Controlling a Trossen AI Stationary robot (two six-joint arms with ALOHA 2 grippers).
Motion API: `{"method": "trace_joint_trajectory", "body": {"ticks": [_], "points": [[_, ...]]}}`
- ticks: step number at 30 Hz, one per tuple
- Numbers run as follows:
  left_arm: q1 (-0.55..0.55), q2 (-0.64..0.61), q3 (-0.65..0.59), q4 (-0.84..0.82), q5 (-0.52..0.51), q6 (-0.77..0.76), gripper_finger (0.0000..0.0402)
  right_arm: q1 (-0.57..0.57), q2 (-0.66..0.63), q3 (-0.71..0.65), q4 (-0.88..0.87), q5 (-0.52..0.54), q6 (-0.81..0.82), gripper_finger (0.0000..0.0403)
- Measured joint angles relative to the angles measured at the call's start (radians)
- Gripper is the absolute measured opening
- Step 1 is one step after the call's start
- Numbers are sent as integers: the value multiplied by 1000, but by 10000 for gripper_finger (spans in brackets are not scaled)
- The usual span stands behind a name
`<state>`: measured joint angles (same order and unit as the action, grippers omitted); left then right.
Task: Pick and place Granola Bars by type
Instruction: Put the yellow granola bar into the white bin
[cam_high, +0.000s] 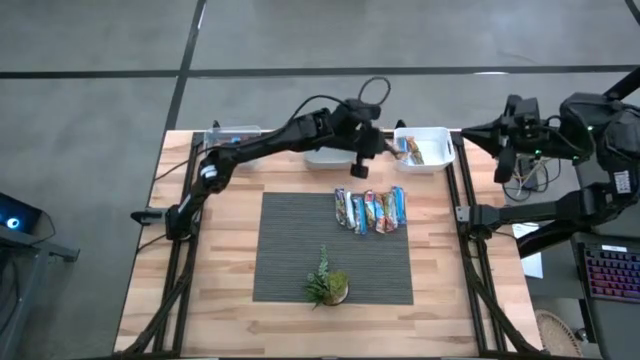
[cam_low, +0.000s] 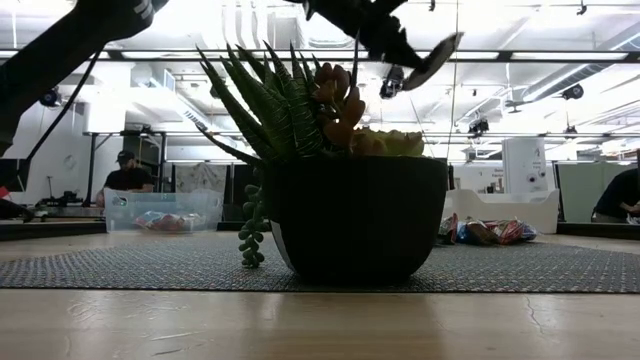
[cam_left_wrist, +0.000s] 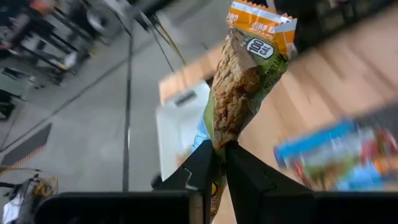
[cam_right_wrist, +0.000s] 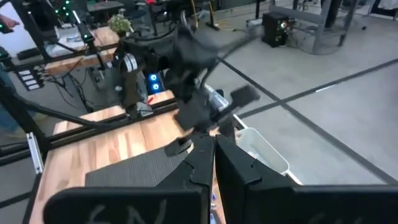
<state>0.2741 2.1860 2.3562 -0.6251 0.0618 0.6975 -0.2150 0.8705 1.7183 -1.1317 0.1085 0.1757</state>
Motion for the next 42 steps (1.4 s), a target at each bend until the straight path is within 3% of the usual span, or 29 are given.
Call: {"method": "trace_joint_trajectory", "body": {"ticks": [4,11,19,24,33,37,42], "points": [[15,0,0,96,39,-108,23,0,1,-17,-21,12,0,9],[46,-32,0,195,149,-314,23,0,22,-38,-15,136,-37,9],[123,-113,0,343,304,-656,23,0,72,-37,90,188,-154,19],[153,-163,0,397,426,-727,23,-1,128,-7,121,182,-190,83],[161,-193,0,398,491,-736,23,-2,255,93,161,213,-218,237],[163,-193,0,397,582,-758,23,-2,311,154,188,202,-239,284],[163,-193,0,400,715,-760,23,-2,371,241,189,71,-254,320]]}}
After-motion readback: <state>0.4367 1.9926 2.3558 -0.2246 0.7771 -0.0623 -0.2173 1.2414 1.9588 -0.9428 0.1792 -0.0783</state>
